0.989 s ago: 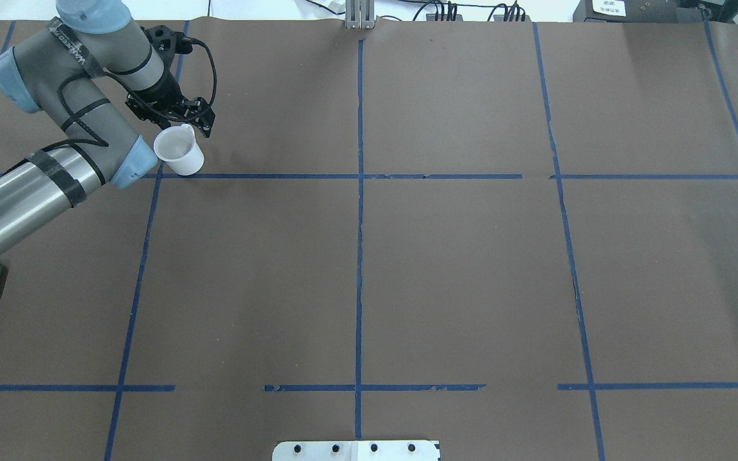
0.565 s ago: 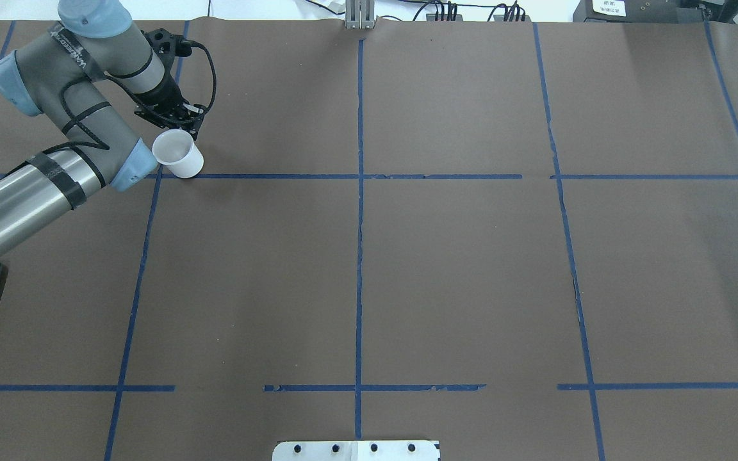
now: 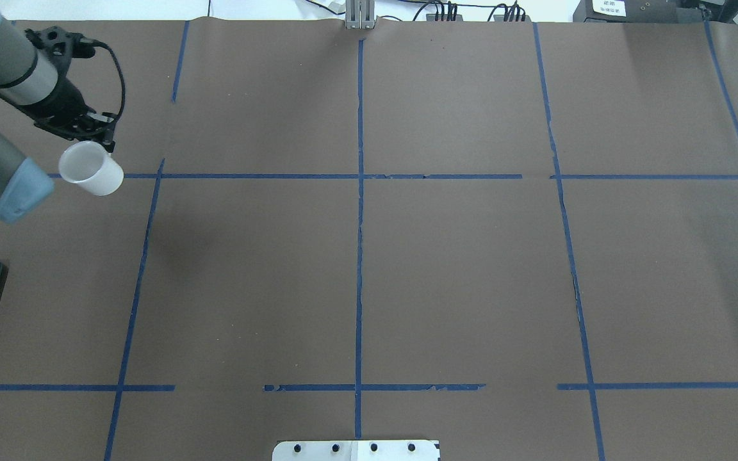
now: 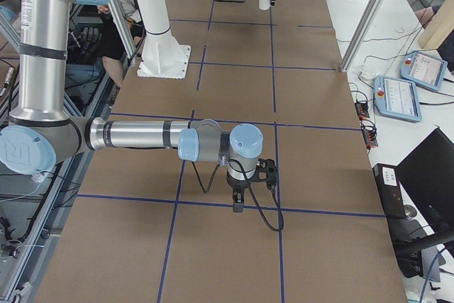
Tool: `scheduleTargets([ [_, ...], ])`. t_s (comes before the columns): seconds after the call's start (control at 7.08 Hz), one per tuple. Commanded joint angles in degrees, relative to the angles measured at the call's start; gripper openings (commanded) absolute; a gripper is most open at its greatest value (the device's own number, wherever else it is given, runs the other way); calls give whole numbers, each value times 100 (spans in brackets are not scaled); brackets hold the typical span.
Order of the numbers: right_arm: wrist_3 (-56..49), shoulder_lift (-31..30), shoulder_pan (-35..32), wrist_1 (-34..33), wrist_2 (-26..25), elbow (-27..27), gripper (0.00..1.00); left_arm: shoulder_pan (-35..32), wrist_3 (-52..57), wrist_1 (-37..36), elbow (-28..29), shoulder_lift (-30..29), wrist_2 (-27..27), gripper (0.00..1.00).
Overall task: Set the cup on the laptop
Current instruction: 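Lift the mug and carry it toward the silver laptop, then lower the held mug onto the silver laptop with the left gripper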
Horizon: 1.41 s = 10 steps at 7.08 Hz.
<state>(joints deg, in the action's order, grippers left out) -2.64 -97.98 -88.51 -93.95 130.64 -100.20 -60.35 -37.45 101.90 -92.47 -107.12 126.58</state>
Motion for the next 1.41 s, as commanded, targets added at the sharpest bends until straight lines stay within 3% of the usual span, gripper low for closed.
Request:
scheduleTargets([
  [0.0,0,7,0,-9,5,0,100,-650,744,-29,-902,1766,338,0],
  [0.42,0,-2,0,-9,5,0,100,-830,1029,41,-1019,2931,447,0],
  [0.71,0,-2,0,0,-4,0,100,-830,994,49,-1010,2960,438,0],
  [1.27,0,-2,0,-9,5,0,100,-821,669,1618,-292,3337,385,0],
])
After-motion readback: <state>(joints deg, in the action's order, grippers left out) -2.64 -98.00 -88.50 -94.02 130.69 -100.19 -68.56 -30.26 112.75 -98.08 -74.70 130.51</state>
